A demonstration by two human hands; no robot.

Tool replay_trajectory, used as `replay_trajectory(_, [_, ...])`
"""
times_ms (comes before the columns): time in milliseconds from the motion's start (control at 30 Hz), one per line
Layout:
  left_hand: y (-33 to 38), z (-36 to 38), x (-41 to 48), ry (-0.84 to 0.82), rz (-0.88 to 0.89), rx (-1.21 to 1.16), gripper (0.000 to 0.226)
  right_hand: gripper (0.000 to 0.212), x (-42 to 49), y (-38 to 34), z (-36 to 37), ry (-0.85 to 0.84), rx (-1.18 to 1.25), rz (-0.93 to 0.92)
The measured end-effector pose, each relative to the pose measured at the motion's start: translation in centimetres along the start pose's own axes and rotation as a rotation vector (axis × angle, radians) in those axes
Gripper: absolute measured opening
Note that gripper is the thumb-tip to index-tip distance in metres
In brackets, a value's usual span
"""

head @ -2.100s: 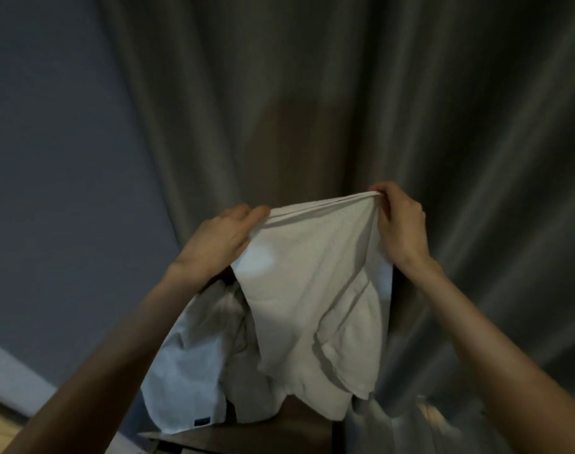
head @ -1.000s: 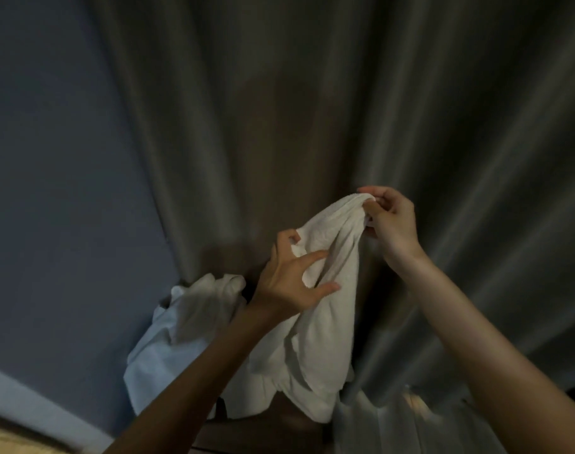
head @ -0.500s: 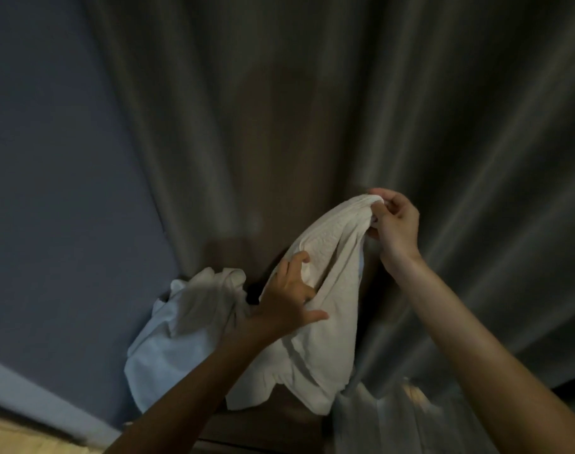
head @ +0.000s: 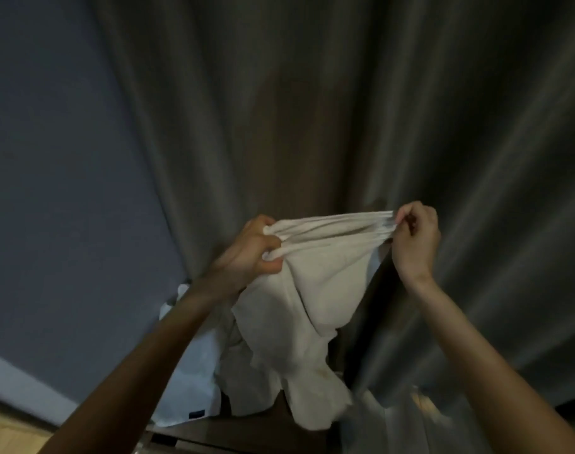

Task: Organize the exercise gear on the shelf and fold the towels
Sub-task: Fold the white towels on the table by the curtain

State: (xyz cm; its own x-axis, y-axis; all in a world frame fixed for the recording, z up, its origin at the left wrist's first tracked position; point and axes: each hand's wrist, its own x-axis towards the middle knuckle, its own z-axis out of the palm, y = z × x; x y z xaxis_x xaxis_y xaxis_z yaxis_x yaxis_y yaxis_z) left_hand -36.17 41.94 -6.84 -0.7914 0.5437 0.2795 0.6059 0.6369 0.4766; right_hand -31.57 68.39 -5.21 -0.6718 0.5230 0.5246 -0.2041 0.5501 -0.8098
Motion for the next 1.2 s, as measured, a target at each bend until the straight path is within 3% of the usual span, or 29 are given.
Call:
replay_trajectory(167, [2.4, -7.4, 1.7, 0.310, 0.216, 0.215, 0.008, 0.039, 2.0, -3.6, -0.3, 0.064, 0.067, -0.181])
replay_trajectory(300, [3.5, -12.0, 3.9, 0.588, 0.186, 0.402, 0.016, 0.045, 3.7, -7.5, 0.5, 0.038, 0.122, -0.337])
replay_trajectory(400, [3.8, -13.8, 5.2, 0.624, 0.112, 0.514, 0.024, 0.050, 5.0, -9.7, 1.1, 0.002, 0.131, -0.333])
replay_trajectory(500, [3.3, -14.5, 4.8, 0.566, 0.039, 0.507, 0.028, 0.051, 4.8, -11.2, 1.7, 0.032, 0.127, -0.370])
replay_trajectory(667, [1.6, -16.3, 3.6, 0.768, 0.008, 0.250, 0.019, 0.047, 4.3, -13.5, 2.8, 0.097, 0.203, -0.521])
replay_trajectory(833, [-0.9, -14.9, 2.7, 0.521, 0.065, 0.288, 0.022, 0.050, 4.7, -12.9, 3.3, -0.080, 0.116, -0.423])
replay_trajectory(1000, [-2.4, -10.8, 1.1, 0.417, 0.127, 0.123, 0.011, 0.048, 3.0, -9.1, 3.9, -0.089, 0.060, -0.319])
replay_trajectory(1200, [-3.1, -5.9, -0.4, 0.300, 0.100, 0.027, 0.011, 0.034, 1.0, -4.7, 3.6, -0.293, -0.105, -0.220])
